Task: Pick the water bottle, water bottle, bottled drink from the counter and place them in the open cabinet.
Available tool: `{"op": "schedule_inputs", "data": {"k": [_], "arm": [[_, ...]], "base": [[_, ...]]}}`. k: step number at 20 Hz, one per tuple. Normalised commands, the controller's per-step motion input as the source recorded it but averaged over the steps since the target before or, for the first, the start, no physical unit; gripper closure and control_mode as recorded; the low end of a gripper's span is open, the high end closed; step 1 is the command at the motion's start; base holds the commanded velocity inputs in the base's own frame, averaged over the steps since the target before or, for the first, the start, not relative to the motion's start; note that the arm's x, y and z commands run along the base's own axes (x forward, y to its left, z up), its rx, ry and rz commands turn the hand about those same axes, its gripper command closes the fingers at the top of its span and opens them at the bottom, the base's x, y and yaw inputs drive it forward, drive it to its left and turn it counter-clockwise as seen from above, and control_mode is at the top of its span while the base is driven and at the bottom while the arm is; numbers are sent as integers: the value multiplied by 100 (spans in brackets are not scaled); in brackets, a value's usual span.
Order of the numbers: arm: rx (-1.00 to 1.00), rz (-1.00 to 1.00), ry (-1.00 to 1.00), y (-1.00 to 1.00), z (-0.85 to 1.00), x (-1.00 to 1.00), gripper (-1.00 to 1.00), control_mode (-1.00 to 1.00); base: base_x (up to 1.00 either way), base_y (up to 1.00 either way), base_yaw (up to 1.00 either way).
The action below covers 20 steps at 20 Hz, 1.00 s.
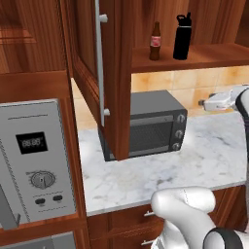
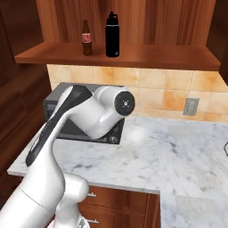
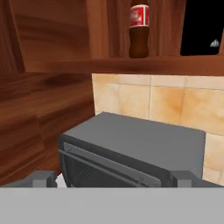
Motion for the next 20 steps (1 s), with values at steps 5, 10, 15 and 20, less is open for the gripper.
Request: {"op": "schedule_inputs", "data": {"k": [5,10,15,20], "arm": [[-14,-4,3,29,-91,-69,-100,-100],[-13,-5,0,33,-94,-42,-100,-100],[-2,-4,-1,19,-66,-6,-100,-100],[0,0,0,0,0,0,-100,-100]], "base": [[0,0,0],[0,0,0],[0,0,0],[0,0,0]]}}
